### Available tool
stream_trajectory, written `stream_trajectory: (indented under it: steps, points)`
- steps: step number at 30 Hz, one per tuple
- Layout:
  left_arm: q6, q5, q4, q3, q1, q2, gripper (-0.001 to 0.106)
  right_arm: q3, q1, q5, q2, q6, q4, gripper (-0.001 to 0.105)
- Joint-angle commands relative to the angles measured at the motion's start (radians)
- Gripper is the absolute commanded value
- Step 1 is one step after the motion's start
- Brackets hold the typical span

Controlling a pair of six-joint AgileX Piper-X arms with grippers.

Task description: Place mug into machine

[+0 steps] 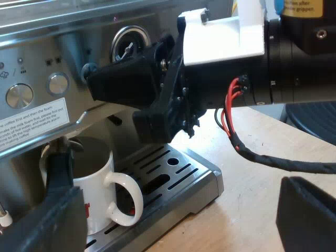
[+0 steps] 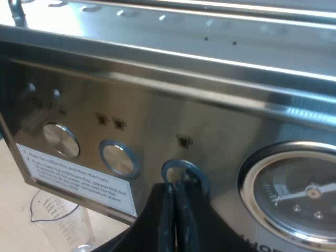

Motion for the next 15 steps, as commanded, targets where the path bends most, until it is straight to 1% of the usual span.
stream_trajectory:
  steps: [1,7,10,15]
  points:
    - [-0.016,0.007,-0.019,-0.009,0.002,0.000,0.085,-0.012,-0.007,0.014,0.008,-0.003,-0.009,0.000]
    - [-0.023,0.007,-0.019,-0.009,0.002,0.000,0.085,-0.012,0.013,0.006,-0.045,-0.003,0.086,0.000]
    - [-0.033,0.007,-0.013,-0.015,0.002,0.000,0.085,-0.012,0.022,0.006,-0.089,-0.003,0.168,0.000]
    - [-0.018,-0.019,0.065,-0.082,0.002,0.000,0.085,-0.012,0.043,0.006,-0.165,-0.003,0.308,0.000]
